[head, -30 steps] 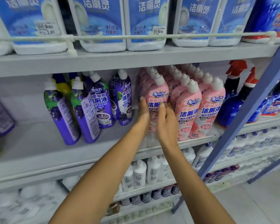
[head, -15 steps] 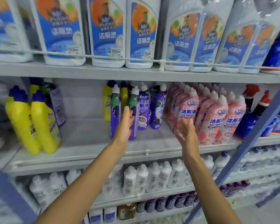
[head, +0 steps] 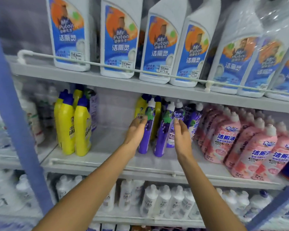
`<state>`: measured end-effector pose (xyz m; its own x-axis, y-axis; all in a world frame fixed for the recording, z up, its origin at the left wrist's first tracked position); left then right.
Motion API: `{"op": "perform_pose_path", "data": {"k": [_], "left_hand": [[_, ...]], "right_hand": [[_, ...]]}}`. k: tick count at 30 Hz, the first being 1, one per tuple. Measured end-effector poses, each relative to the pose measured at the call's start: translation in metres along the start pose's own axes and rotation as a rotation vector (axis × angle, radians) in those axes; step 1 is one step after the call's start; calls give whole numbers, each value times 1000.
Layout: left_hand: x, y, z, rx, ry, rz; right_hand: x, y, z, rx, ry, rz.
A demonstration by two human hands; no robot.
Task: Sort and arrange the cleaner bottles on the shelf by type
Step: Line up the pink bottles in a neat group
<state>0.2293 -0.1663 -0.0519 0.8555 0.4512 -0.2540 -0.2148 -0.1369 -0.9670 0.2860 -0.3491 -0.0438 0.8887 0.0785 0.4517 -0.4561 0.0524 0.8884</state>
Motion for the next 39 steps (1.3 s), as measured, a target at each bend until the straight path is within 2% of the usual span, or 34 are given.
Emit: {"op": "perform_pose_path", "data": {"k": [5, 8, 12, 22, 31, 39], "left_hand": [[57, 16, -28, 83, -75, -64], [44, 0, -29, 115, -163, -126], [47, 1, -27, 137, -205, -127], [30, 14, -87, 119, -77, -226], [44, 1, -114, 209, -36, -224], [49, 4, -105, 119, 187, -174]], "right_hand": [[20, -8, -25, -50, -12, 118], [24, -21, -26, -137, -61, 224], [31, -25, -14, -182, -24, 275], [26, -21, 45, -397, -44, 329], [39, -34, 49, -273, -93, 274], [32, -25, 45, -173, -129, 177]]}}
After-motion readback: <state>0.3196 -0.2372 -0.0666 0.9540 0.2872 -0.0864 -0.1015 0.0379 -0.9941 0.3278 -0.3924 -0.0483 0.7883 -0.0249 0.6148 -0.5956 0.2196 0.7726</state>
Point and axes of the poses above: each hand's wrist, its own x-axis towards the middle knuckle, its own z-axis out of the back of the hand, y = z × x, the point moved 6 cm from there along x, towards the middle knuckle, and after that the axes turned 14 degrees about z, right-handed, at the moved point
